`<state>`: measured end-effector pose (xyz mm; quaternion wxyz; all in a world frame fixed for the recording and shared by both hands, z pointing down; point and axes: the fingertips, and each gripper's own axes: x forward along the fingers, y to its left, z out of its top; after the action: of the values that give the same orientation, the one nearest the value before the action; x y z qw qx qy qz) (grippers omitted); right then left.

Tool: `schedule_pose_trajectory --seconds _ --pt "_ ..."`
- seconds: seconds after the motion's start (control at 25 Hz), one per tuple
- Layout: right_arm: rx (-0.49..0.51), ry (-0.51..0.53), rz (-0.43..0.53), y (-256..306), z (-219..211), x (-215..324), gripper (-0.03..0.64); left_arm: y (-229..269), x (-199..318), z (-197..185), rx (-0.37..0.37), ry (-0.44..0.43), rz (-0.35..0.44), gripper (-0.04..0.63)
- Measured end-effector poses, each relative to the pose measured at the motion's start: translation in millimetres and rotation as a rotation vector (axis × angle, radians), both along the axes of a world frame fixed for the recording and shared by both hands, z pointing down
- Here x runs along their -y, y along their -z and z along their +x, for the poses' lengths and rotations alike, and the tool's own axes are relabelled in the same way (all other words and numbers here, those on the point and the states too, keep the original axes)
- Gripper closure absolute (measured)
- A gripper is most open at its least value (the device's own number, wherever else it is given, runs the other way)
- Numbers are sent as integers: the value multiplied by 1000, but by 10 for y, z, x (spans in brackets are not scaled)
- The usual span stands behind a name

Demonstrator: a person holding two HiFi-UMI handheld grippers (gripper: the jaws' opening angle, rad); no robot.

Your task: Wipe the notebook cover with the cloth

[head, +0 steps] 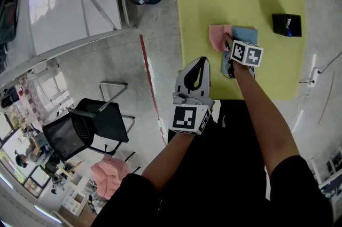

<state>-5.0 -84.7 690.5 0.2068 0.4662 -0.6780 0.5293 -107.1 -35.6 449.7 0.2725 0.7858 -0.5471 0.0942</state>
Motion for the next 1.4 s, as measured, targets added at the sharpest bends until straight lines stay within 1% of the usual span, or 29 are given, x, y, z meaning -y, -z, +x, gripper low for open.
schedule_pose_trajectory --seconds 0.16,0.28,0.52,0.68,0.8,0.96,1.16,1.4 --pt "3 18 3 4 45 -13 580 -12 -35 61 -8 5 -12 580" --pt "5 33 4 -9 47 -7 580 -13 -45 138 -4 -16 -13 580" --pt "8 -11 -5 -2 130 -4 580 -6 -40 234 -12 -18 -22 580" --pt "-3 2 -1 -81 191 -47 580 -24 -16 272 -16 -5 -41 580" --pt "-12 8 8 -16 227 -31 580 -15 -6 304 -10 -3 -38 580" --pt "-1 9 8 6 231 -5 580 -16 9 315 -3 8 -33 580" --pt "14 -23 -4 -14 275 -23 580 -47 -13 342 -1 13 -50 580" --pt "10 -6 -5 -10 354 -19 580 1 11 481 -6 8 -44 580"
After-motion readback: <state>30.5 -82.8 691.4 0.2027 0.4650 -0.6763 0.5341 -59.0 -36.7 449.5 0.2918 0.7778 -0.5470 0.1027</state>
